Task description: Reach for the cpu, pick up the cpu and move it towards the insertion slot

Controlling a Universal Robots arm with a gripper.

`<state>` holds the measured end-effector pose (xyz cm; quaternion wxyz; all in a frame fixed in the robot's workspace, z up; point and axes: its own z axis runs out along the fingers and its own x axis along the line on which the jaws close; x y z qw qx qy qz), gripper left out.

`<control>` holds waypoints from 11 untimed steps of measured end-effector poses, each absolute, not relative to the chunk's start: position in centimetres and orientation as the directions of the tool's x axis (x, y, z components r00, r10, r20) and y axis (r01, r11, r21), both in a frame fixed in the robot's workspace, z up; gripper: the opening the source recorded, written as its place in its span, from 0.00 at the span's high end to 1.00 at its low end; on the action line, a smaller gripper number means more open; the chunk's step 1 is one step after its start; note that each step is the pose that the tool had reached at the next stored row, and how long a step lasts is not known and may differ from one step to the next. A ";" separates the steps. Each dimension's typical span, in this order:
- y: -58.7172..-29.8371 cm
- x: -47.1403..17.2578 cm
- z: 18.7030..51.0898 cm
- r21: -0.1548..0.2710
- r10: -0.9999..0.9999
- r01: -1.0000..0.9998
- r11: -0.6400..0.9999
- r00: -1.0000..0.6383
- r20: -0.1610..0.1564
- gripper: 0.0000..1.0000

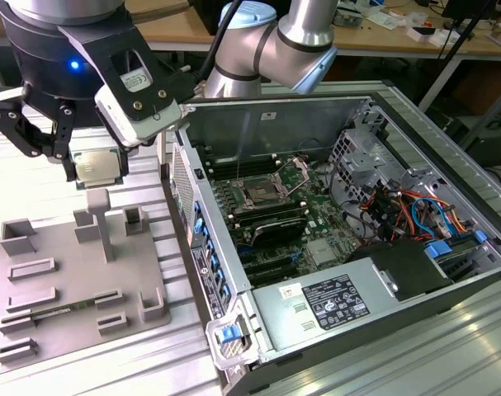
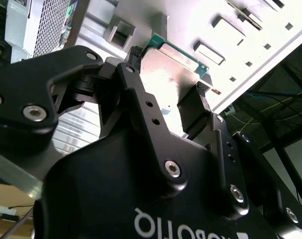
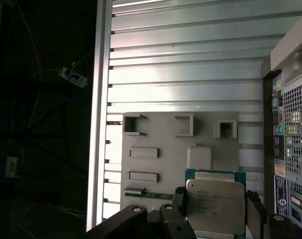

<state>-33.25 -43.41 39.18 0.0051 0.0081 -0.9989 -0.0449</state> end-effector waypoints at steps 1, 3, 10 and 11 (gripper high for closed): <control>-43.4 -33.1 39.2 0.090 -0.017 -0.016 0.996 -1.000 0.010 0.45; -43.4 -33.0 39.2 0.090 -0.017 -0.016 0.996 -1.000 0.010 0.45; -43.4 -32.6 39.2 0.090 -0.017 -0.016 0.996 -1.000 0.010 0.45; -43.4 -32.6 39.2 0.090 -0.017 -0.016 0.996 -1.000 0.010 0.45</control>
